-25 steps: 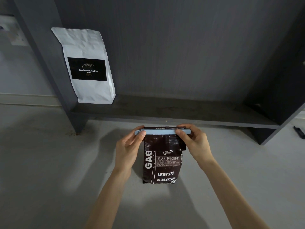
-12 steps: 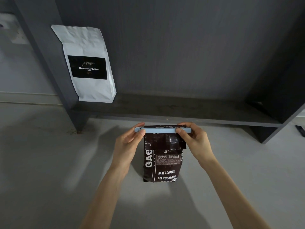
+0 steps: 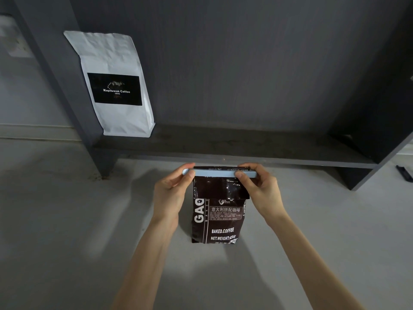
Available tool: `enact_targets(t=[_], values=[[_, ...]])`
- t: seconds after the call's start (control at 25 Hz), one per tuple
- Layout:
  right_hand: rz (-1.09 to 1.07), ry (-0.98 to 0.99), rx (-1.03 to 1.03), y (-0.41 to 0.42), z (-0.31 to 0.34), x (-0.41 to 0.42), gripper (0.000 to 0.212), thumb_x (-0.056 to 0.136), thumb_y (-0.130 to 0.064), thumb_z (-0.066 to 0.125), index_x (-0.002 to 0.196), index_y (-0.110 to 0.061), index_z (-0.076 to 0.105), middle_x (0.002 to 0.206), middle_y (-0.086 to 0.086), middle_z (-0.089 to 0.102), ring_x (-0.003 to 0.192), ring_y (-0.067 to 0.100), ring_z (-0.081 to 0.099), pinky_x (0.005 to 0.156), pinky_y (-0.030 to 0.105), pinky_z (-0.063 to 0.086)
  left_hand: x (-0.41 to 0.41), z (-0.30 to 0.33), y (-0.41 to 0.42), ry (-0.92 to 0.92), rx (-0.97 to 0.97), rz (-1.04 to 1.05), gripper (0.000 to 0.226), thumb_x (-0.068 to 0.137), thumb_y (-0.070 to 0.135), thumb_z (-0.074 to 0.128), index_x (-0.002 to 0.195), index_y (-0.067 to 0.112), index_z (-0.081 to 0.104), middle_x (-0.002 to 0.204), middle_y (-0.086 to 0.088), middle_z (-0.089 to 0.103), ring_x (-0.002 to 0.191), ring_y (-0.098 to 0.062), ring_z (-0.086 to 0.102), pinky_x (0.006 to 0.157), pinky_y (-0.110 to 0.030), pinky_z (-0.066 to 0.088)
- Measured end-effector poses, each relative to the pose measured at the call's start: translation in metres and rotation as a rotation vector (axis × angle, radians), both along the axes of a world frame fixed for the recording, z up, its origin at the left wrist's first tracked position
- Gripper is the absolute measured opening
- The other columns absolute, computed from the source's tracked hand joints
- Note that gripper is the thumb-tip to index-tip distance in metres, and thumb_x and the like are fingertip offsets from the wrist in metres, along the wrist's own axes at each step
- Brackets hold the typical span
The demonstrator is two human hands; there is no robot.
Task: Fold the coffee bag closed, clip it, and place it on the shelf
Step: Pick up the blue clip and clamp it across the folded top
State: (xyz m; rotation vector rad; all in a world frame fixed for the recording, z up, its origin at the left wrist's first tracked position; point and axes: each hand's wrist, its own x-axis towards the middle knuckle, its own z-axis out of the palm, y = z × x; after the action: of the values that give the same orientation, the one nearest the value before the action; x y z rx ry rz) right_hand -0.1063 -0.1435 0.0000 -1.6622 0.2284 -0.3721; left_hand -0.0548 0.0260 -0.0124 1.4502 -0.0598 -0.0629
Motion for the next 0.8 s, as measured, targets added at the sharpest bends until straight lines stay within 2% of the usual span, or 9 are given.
enact_targets(t=[0.08,0.2,0.32,0.44,0.52,0.64,0.72,0.8], values=[[-0.004,-0.004,0.007,-0.001,-0.001,-0.001,0.012,0.08,-0.016,0.061,0.083,-0.027,0.057,0.074,0.0,0.064,0.06,0.001,0.065,0.047,0.014,0.051,0.0,0.001,0.0,-0.011,0.015,-0.028,0.023,0.08,0.019,0.062,0.08,0.041,0.065,0.072,0.028,0.068,0.079,0.015,0.059,0.075,-0.004,0.042],[-0.004,-0.007,-0.001,0.0,-0.001,-0.001,0.013,0.081,-0.017,0.061,0.084,-0.03,0.057,0.075,0.0,0.063,0.062,0.002,0.066,0.047,0.014,0.051,-0.002,0.002,0.002,-0.031,0.009,-0.064,0.024,0.081,0.02,0.061,0.088,0.042,0.063,0.092,0.024,0.063,0.083,0.019,0.057,0.072,0.003,0.042],[-0.003,-0.012,-0.03,0.0,-0.001,0.0,0.017,0.081,-0.019,0.06,0.086,-0.035,0.055,0.078,-0.001,0.062,0.067,0.009,0.066,0.05,0.016,0.053,-0.004,0.001,0.005,-0.057,0.04,-0.097,0.026,0.082,0.022,0.06,0.097,0.043,0.06,0.096,0.026,0.061,0.086,0.021,0.055,0.07,0.005,0.04],[-0.017,-0.006,-0.068,-0.001,-0.004,0.0,0.02,0.082,-0.021,0.058,0.097,-0.035,0.053,0.082,0.01,0.062,0.075,0.023,0.067,0.062,0.029,0.058,-0.004,-0.004,0.007,-0.048,0.083,-0.12,0.035,0.081,0.023,0.06,0.108,0.046,0.054,0.089,0.029,0.065,0.093,0.016,0.056,0.077,-0.002,0.041],[-0.022,-0.007,-0.075,-0.003,-0.007,-0.001,0.027,0.084,-0.022,0.056,0.109,-0.029,0.05,0.086,0.018,0.061,0.078,0.029,0.065,0.071,0.036,0.057,-0.006,-0.006,0.008,-0.039,0.087,-0.13,0.037,0.081,0.02,0.06,0.112,0.041,0.053,0.097,0.021,0.064,0.099,0.01,0.054,0.082,-0.009,0.042],[-0.004,-0.023,-0.045,-0.005,-0.016,-0.006,0.029,0.086,-0.02,0.052,0.114,-0.025,0.049,0.09,0.01,0.064,0.08,0.019,0.063,0.073,0.019,0.053,-0.009,-0.009,0.009,-0.034,0.127,-0.165,0.043,0.08,0.015,0.061,0.118,0.032,0.05,0.091,0.024,0.058,0.086,0.018,0.052,0.074,-0.001,0.042],[0.013,0.005,-0.032,-0.006,-0.026,-0.01,0.032,0.086,-0.019,0.053,0.117,-0.021,0.049,0.1,0.008,0.066,0.089,0.018,0.063,0.08,0.022,0.052,-0.009,-0.016,0.011,-0.048,0.149,-0.223,0.054,0.081,0.01,0.06,0.128,0.025,0.039,0.092,0.023,0.059,0.081,0.02,0.055,0.069,0.003,0.041],[0.031,0.05,-0.026,-0.008,-0.036,-0.015,0.036,0.084,-0.019,0.056,0.12,-0.02,0.049,0.11,0.004,0.065,0.098,0.014,0.063,0.086,0.026,0.051,-0.01,-0.024,0.013,-0.053,0.171,-0.312,0.056,0.081,0.002,0.057,0.125,0.028,0.034,0.102,0.022,0.056,0.083,0.024,0.054,0.07,0.003,0.04]])
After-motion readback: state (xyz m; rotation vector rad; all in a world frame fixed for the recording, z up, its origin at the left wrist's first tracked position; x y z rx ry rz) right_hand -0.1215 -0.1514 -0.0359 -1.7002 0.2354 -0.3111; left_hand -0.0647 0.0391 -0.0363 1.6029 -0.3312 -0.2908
